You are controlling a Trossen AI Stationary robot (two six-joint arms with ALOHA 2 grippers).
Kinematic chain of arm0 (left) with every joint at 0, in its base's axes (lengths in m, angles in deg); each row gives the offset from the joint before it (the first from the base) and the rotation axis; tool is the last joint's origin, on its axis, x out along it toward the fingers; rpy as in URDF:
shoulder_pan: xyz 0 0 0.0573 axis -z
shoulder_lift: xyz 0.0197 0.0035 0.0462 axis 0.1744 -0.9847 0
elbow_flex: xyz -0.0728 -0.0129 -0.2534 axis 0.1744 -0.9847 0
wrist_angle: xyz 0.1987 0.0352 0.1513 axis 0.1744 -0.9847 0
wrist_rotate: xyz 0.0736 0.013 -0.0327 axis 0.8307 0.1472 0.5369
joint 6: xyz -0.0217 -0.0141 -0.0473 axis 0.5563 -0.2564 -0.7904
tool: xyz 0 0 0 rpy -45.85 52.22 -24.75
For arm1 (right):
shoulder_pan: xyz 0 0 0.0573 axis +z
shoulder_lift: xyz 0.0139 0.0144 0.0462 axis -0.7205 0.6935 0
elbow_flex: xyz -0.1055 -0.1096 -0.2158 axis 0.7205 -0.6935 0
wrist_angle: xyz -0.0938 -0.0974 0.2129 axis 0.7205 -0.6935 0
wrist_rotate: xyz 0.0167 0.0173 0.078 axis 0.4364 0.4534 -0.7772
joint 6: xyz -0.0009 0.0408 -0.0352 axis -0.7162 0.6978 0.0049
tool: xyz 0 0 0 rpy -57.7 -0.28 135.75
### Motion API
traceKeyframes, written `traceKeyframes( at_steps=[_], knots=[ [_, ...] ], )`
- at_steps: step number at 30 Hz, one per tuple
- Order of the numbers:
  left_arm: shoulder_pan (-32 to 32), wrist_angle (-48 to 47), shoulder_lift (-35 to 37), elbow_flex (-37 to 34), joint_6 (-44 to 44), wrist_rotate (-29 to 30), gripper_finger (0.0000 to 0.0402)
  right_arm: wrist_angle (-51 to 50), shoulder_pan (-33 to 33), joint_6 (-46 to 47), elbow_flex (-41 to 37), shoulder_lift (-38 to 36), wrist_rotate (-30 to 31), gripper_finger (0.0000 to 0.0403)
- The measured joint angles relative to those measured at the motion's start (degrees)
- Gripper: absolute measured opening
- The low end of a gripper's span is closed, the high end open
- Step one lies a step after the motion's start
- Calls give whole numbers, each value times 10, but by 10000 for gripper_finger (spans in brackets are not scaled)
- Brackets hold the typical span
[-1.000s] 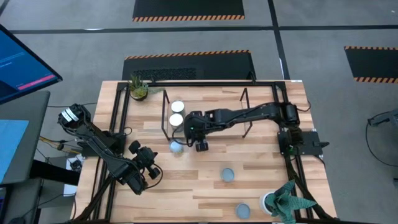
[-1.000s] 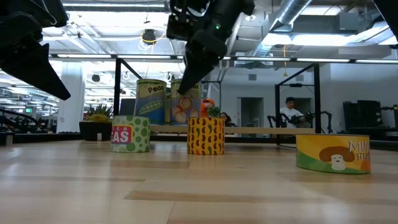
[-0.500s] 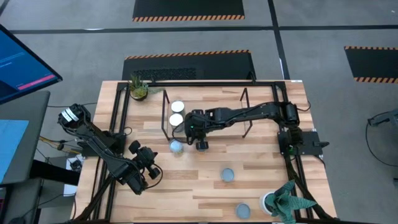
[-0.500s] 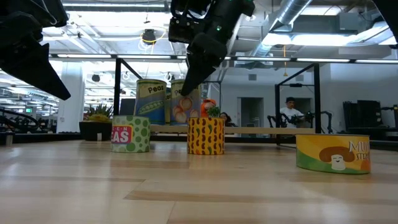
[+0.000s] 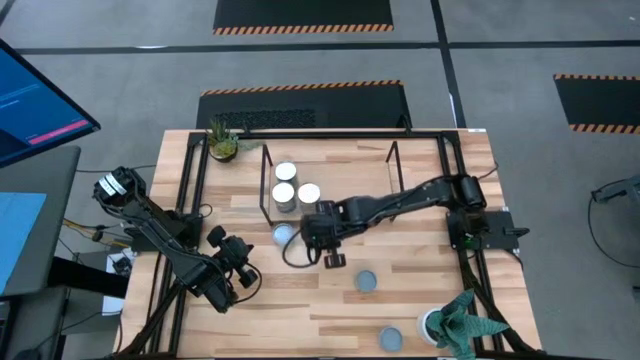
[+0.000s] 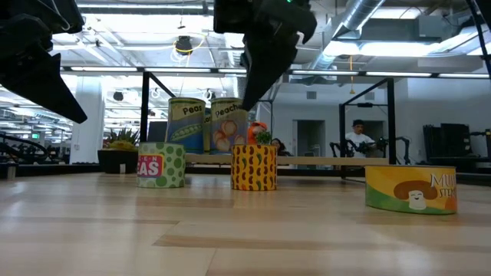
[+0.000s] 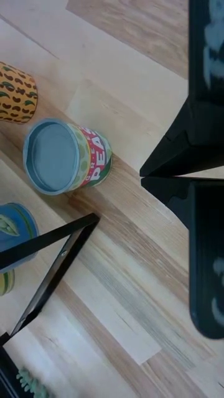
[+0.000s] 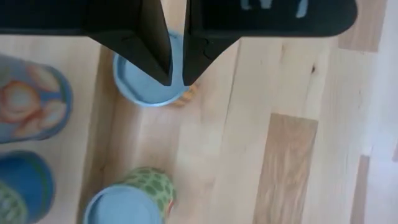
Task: Pick and place cans onto a shelf
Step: Put the canned black beans on the shelf
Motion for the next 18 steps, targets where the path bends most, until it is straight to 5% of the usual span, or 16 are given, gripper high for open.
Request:
traceKeyframes(
  at_steps=[18],
  knots=[
    [0, 6, 0, 0, -15, 0, 0, 29, 3, 94, -45, 0, -11, 71]
  ],
)
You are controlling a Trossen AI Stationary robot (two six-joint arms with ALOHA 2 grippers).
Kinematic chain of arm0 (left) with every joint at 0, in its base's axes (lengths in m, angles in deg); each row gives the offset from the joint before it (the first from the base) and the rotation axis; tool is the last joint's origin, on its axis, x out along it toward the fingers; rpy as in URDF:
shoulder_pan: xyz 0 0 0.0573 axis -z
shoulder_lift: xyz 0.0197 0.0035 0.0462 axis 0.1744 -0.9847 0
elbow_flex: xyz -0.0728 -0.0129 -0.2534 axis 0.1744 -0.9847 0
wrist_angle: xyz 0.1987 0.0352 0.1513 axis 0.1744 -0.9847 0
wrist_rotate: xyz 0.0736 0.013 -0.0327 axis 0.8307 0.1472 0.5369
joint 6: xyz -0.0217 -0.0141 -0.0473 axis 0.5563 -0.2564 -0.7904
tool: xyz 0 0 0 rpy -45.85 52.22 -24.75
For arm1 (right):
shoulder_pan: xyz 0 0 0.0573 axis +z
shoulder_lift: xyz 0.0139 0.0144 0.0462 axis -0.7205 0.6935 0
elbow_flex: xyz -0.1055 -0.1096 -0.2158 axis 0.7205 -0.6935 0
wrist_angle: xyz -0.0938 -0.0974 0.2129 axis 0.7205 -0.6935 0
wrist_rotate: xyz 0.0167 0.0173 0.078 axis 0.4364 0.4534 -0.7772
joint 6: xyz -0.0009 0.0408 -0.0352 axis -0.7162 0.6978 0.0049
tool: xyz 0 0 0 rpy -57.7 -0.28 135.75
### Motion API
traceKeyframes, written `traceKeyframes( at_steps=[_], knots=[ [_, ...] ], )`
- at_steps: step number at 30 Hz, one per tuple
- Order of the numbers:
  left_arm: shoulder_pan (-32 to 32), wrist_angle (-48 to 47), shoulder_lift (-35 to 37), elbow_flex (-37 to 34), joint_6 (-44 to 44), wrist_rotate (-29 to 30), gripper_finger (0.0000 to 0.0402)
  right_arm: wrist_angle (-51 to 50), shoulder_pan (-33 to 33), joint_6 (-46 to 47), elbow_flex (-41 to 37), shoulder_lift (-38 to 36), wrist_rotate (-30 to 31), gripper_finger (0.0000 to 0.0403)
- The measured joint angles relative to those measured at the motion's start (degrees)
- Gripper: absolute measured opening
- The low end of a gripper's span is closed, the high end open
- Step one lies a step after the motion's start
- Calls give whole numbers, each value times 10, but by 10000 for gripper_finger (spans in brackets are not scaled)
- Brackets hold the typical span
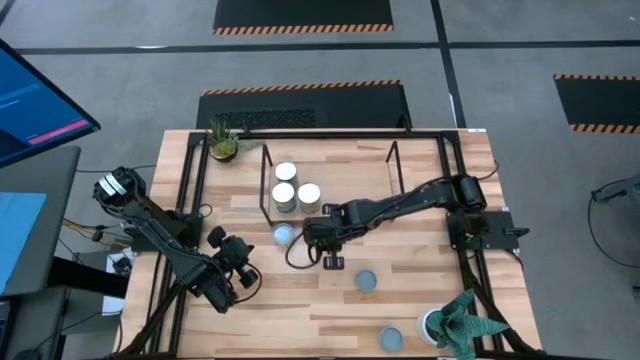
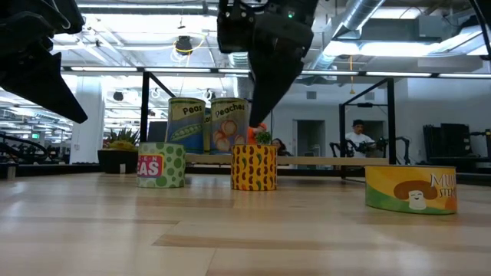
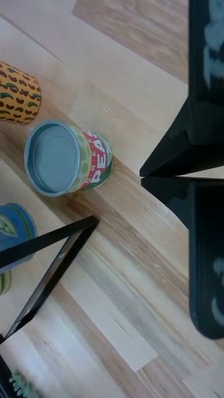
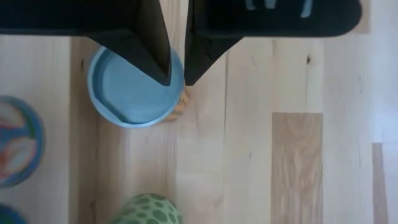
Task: Pick and place cans onto a shelf
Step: Put the canned black beans on the shelf
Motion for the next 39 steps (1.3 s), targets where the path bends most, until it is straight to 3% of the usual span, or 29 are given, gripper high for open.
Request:
traceKeyframes(
  at_steps=[7, 16, 39],
  knots=[
    [0, 0, 0, 0, 0, 0, 0, 9, -18, -13, -7, 0, -42, 118],
    [0, -1, 0, 0, 0, 0, 0, 11, -22, -17, -7, 0, -40, 167],
    [0, -1, 0, 0, 0, 0, 0, 40, -17, -12, -34, 0, -38, 154]
  ],
)
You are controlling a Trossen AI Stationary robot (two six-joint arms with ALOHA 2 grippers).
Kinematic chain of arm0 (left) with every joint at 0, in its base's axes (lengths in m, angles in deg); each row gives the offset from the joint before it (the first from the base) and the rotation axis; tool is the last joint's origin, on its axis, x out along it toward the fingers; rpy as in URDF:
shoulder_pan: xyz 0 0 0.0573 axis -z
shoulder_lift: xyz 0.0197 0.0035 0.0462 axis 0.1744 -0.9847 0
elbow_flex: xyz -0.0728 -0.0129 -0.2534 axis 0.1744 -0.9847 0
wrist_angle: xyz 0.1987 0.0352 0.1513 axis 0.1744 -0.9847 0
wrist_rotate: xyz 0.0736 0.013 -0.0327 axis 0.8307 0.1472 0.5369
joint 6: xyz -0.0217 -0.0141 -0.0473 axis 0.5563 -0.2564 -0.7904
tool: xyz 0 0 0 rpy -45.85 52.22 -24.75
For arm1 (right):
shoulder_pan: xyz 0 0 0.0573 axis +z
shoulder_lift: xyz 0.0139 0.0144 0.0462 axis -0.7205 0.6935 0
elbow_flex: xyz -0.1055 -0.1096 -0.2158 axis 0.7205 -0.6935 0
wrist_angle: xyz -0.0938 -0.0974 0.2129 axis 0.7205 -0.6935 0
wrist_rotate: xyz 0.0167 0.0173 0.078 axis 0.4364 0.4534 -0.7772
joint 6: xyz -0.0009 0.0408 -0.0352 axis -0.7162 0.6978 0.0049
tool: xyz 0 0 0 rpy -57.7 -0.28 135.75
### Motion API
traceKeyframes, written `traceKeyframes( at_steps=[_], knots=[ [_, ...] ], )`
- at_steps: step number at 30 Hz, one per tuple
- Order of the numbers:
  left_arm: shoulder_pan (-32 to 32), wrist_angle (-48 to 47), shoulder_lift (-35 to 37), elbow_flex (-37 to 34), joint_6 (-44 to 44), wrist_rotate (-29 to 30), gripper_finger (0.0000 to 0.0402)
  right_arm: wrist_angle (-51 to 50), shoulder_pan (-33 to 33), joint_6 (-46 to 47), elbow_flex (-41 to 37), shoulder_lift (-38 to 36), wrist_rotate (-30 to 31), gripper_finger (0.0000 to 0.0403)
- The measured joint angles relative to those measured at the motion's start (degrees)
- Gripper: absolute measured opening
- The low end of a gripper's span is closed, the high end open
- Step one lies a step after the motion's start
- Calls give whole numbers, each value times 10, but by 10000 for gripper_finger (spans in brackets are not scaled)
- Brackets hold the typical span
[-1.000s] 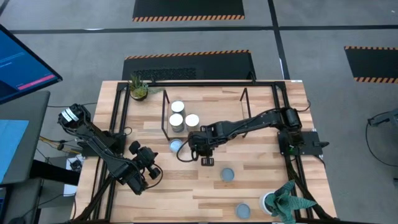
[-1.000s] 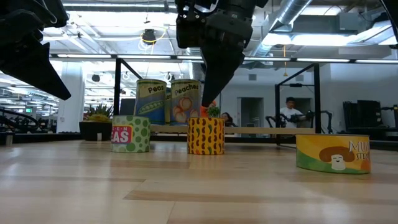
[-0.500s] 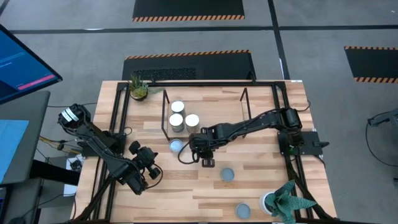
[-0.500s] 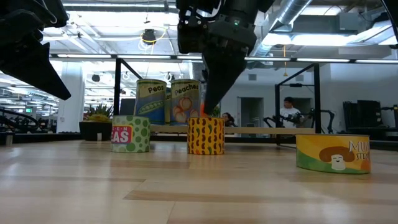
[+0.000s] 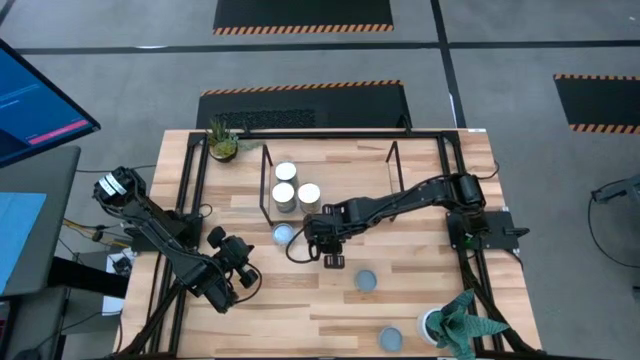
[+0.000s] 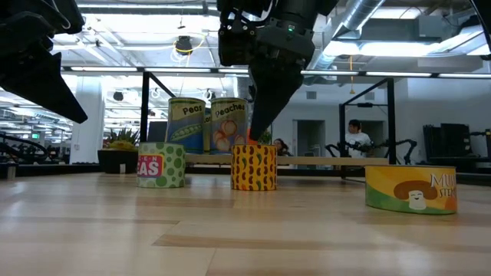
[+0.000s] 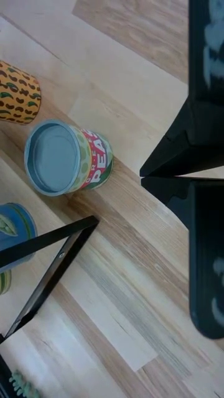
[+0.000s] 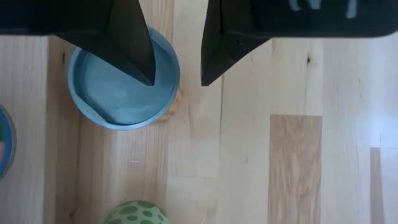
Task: Pick and place cans onto a shelf
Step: Put the canned black beans on the shelf
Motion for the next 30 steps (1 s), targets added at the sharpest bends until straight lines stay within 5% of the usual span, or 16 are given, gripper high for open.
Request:
traceKeyframes(
  at_steps=[30],
  knots=[
    [0, 0, 0, 0, 0, 0, 0, 0, -3, -5, 0, 0, 1, 151]
  ],
)
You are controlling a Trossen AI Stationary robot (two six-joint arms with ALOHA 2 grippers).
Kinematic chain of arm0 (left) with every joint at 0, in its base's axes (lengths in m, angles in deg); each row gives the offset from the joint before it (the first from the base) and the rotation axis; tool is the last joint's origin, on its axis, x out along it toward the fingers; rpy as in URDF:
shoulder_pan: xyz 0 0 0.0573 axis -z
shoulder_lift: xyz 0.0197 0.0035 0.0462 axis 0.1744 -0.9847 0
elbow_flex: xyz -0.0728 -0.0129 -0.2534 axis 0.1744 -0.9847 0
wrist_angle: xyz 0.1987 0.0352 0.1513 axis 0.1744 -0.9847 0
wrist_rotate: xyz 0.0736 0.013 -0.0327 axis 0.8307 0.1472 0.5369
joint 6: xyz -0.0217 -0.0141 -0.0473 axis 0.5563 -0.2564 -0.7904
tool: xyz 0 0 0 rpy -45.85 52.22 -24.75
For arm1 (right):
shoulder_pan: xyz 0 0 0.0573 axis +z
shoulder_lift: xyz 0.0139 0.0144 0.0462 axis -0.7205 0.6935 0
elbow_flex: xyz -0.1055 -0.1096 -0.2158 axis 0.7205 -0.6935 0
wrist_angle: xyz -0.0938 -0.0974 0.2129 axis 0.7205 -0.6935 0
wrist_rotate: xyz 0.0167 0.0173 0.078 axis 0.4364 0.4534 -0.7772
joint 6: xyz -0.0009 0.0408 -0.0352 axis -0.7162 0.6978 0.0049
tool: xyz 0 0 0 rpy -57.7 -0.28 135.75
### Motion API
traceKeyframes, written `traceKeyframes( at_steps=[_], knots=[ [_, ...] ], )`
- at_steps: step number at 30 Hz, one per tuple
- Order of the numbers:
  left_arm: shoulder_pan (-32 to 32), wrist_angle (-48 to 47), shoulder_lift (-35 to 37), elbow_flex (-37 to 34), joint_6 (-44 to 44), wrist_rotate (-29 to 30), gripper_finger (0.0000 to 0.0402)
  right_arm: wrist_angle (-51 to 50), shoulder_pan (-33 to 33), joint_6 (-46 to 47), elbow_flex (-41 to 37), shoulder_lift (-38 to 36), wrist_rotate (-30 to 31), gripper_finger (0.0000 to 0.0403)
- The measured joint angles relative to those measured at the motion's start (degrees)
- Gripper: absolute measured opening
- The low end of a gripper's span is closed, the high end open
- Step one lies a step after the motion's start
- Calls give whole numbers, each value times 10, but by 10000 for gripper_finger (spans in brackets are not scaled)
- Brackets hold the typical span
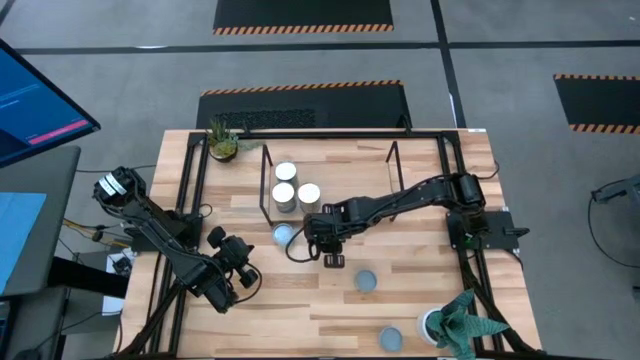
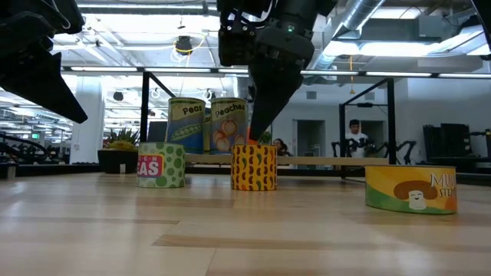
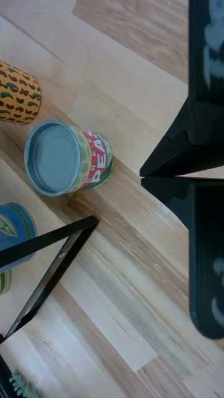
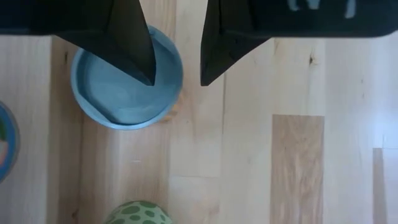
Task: Pick and place cans onto a shelf
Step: Put the canned black beans on the shelf
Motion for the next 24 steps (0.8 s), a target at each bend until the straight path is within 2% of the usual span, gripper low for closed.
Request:
traceKeyframes(
  at_steps=[10, 21, 24],
  knots=[
    [0, 0, 0, 0, 0, 0, 0, 0, 7, -2, 0, 0, 1, 154],
    [0, 0, 0, 0, 0, 0, 0, 0, 7, -2, 0, 0, 29, 149],
    [0, 0, 0, 0, 0, 0, 0, 32, 7, -2, -25, -1, 29, 149]
  ],
)
